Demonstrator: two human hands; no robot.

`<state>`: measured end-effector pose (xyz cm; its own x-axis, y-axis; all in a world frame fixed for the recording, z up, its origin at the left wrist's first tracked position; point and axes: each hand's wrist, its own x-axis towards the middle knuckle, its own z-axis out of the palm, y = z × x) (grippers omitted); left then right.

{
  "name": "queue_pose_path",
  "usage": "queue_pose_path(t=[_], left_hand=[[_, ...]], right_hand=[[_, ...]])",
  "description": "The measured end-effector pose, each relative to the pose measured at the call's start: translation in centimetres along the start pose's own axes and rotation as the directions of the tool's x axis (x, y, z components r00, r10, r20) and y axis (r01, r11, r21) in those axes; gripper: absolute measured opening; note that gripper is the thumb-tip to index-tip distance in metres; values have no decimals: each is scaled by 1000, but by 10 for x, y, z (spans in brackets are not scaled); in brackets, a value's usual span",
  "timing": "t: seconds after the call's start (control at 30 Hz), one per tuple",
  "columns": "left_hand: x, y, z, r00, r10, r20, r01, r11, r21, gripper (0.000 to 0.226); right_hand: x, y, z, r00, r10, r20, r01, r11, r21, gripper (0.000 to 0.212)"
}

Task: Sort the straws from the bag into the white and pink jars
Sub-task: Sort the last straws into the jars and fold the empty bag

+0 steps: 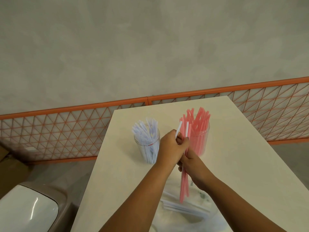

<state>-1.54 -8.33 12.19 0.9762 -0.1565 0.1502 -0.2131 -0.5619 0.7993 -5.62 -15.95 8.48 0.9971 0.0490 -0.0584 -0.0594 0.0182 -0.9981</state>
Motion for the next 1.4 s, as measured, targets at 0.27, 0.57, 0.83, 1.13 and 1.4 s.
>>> queue_pose_path(t=[0.27,0.57,0.83,1.13,1.4], left_hand=[[8,-2,-9,974,-177,141,214,923,-319,21],[37,12,-35,975,-214,-57,147,818,-556,9],[78,13,-95,871,-129,-475,-250,716,-652,28],[93,-42,-75,846,-189,-499,-154,809,-567,20],[86,-72,-58,872,-227,-434,12,896,-445,8]], right_hand=[[5,2,-6,1000,22,-13,-23,998,-65,15],[6,23,-8,988,156,-2,-156,986,-62,17],[11,32,-13,978,207,-26,-206,978,21,17],[21,31,-12,986,163,-35,-163,987,15,18],[27,29,-14,988,147,-47,-142,985,98,8]])
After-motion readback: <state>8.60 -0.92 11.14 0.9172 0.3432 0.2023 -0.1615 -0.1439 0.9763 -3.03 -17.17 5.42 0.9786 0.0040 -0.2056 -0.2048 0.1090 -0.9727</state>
